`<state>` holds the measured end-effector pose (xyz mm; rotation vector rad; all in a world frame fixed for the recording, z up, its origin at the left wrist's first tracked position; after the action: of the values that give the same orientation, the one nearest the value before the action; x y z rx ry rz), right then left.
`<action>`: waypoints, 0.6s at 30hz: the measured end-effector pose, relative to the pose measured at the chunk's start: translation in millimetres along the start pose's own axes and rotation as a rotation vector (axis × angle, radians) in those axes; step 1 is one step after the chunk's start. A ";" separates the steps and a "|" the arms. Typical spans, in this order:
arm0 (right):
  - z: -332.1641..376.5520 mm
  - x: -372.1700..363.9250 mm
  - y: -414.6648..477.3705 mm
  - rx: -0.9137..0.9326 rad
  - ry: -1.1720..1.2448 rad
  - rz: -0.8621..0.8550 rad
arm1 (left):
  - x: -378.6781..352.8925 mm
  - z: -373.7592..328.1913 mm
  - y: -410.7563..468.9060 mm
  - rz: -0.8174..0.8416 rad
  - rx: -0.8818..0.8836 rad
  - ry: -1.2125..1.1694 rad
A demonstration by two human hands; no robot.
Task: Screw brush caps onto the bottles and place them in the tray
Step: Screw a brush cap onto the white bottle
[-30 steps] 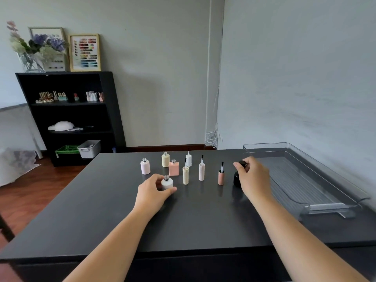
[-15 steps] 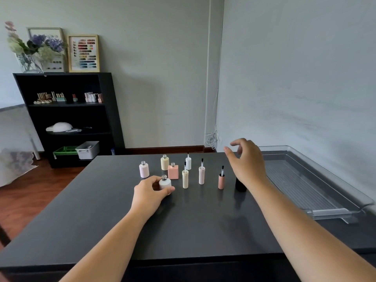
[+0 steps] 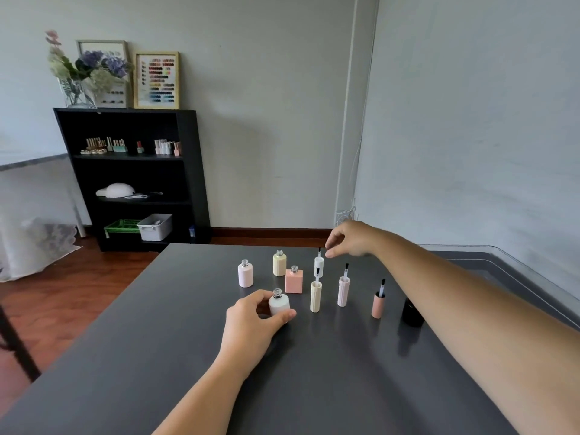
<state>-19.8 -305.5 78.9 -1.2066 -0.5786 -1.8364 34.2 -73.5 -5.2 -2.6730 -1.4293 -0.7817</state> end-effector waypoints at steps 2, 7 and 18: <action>-2.5 -8.8 9.5 -0.010 -0.027 0.045 | -0.2 0.5 1.0 0.000 -0.001 -0.001; -5.1 -26.8 25.7 -0.010 -0.071 0.115 | -2.6 3.3 2.7 0.004 0.002 -0.003; 3.5 -21.7 26.0 0.033 -0.041 0.032 | -4.3 3.0 5.1 0.009 -0.009 0.025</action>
<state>7.8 -308.3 59.2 -1.2273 -0.6074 -1.7723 37.5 -79.1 -8.5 -2.6643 -1.4103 -0.8201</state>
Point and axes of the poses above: each hand's wrist, its own y-axis towards the middle knuckle, its own x-axis out of the back of the hand, z = x × y, the point moved 9 cm from there along y, towards the middle knuckle, and after that the axes turned 3 degrees about -x, right-handed, at the moved point
